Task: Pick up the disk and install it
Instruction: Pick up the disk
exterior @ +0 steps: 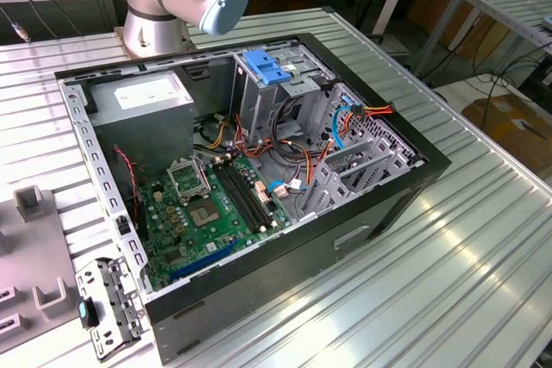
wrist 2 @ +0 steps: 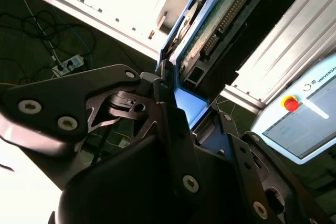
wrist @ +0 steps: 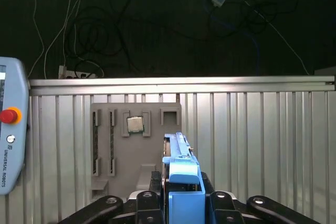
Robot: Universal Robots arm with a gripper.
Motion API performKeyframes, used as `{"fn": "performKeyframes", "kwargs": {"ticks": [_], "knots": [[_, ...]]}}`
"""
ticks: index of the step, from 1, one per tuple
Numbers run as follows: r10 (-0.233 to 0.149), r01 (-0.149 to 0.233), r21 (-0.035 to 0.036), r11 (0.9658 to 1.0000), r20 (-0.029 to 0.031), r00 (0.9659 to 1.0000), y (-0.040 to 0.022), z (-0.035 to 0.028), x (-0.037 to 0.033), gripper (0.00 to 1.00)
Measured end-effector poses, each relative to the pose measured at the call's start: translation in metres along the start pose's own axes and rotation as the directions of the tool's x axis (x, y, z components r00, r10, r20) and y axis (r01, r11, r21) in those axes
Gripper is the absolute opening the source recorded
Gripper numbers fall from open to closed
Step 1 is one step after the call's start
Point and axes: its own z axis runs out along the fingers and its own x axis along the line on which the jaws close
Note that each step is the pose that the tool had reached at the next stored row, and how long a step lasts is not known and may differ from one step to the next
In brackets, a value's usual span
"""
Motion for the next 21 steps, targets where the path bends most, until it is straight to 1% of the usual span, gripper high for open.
{"fn": "performKeyframes", "kwargs": {"ticks": [12, 17, 21], "knots": [[0.000, 0.000, 0.0000, 1.0000, 0.0000, 1.0000, -0.0122, -0.0002, -0.0003, 0.37], [0.000, 0.000, 0.0001, 1.0000, 0.0000, 1.0000, -0.0156, -0.0002, -0.0004, 0.37], [0.000, 0.000, 0.0000, 1.0000, 0.0000, 1.0000, -0.0161, -0.0002, -0.0004, 0.37]]}}
